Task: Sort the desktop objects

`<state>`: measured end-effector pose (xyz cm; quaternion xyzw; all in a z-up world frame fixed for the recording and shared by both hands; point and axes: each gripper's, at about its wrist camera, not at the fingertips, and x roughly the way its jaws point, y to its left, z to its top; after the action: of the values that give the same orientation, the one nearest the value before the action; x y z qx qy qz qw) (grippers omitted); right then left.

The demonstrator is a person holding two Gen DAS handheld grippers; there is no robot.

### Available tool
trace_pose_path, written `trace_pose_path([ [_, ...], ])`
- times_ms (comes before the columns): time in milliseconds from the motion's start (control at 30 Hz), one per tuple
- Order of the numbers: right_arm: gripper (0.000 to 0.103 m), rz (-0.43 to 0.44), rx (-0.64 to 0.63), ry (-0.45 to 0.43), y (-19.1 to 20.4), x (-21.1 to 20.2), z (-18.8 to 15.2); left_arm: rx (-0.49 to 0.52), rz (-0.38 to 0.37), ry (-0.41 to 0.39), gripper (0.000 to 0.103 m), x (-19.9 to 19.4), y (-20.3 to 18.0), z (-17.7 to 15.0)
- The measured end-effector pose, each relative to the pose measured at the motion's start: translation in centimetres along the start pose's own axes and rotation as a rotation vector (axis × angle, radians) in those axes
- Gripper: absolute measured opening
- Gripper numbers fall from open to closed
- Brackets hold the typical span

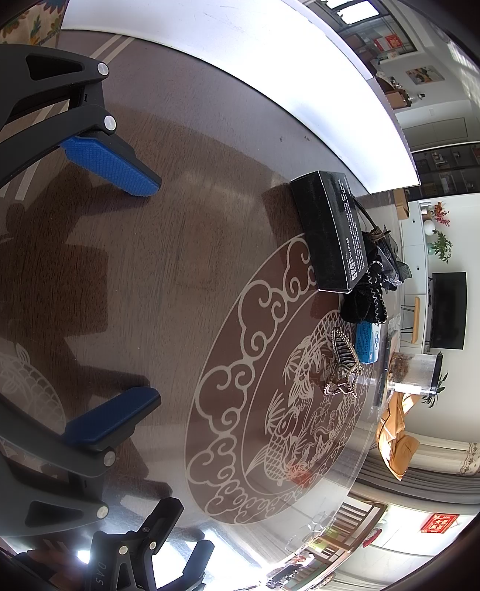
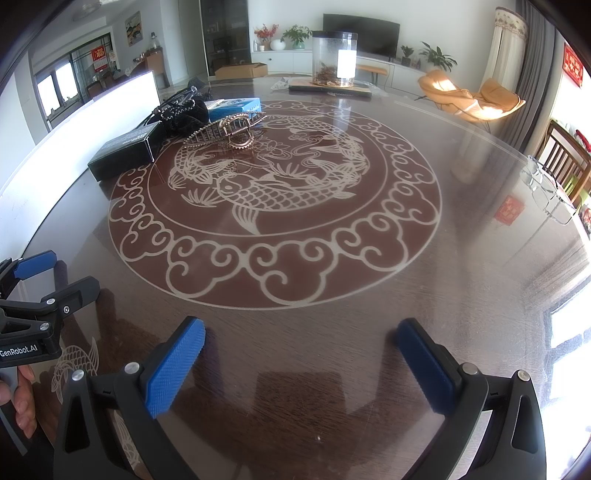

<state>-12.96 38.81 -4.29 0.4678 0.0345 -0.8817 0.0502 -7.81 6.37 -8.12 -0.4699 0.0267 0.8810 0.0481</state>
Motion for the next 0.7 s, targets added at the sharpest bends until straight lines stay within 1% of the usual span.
trace_pose_path([
  [600,0.103,0.0,0.0,0.0,0.0,0.0,0.0,-0.006,0.006,-0.002,0.103,0.0,0.2,0.0],
  [700,0.103,0.0,0.0,0.0,0.0,0.0,0.0,-0.049,0.032,-0.003,0.103,0.1,1.1,0.2],
])
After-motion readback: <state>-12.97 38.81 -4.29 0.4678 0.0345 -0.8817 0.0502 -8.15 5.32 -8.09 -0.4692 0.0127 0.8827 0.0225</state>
